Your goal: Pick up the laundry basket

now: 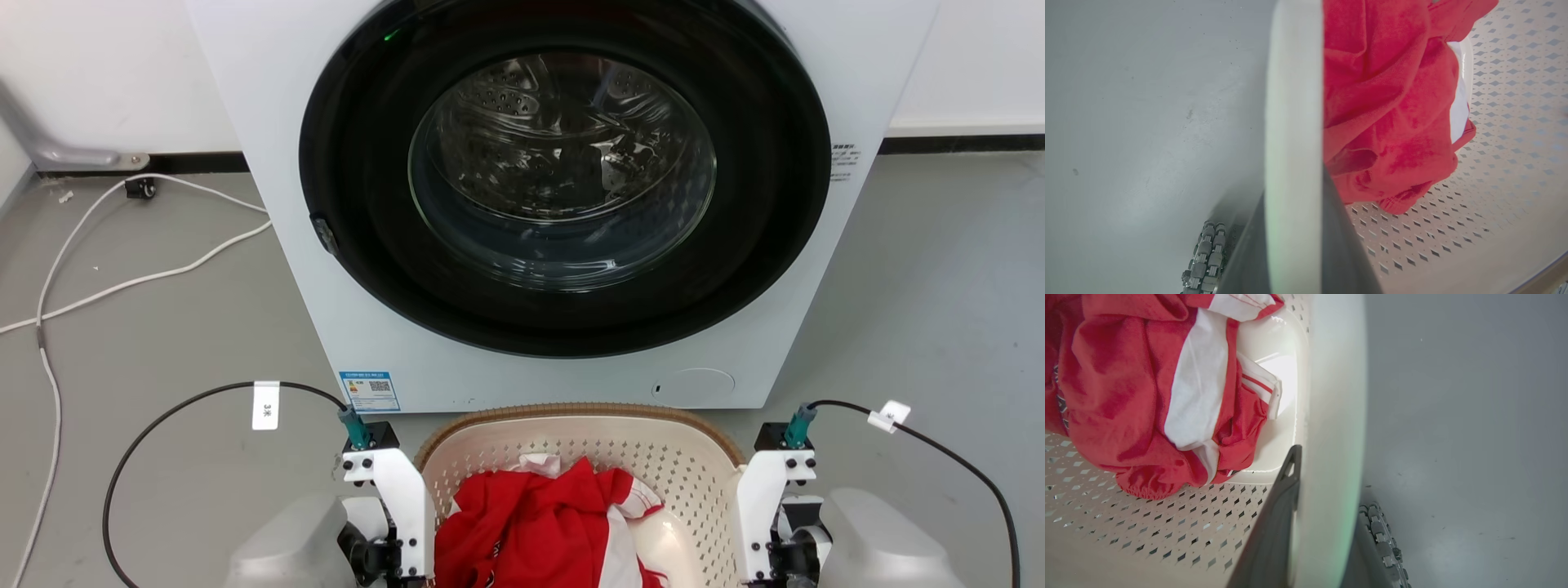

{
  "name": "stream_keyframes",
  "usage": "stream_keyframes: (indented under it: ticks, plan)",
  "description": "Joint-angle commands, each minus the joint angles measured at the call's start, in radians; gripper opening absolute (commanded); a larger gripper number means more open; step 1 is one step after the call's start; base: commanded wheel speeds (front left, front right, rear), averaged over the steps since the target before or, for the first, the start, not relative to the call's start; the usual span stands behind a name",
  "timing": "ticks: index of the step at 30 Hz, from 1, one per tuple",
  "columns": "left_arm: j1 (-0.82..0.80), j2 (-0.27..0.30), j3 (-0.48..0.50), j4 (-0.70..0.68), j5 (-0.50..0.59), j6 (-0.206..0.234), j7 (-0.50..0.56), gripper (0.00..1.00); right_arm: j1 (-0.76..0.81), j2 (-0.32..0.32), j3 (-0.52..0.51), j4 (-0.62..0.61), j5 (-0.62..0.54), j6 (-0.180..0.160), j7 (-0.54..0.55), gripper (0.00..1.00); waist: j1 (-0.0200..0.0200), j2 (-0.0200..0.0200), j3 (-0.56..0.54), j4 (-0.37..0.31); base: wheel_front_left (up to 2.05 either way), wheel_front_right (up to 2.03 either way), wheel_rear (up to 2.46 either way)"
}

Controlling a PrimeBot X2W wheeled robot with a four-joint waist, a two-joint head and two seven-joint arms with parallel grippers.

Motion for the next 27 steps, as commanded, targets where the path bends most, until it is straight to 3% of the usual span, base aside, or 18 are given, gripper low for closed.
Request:
stream_keyframes:
  ticks: [1, 27]
  plan:
    - [0.006, -0.02, 0.0, -0.013, -0.007, -0.013, -0.004, 0.0, 0.014, 0.011, -0.002, -0.003, 0.002, 0.004, 0.002, 0.0, 0.0002, 0.0, -0.006, -0.001, 0.0, 0.0, 0.0]
    - [0.008, -0.027, -0.029, -0.024, -0.03, -0.014, -0.037, 0.0, 0.02, 0.019, -0.043, -0.003, -0.025, 0.004, 0.003, 0.0, 0.0002, 0.0, 0.012, -0.008, 0.0, 0.0, 0.0]
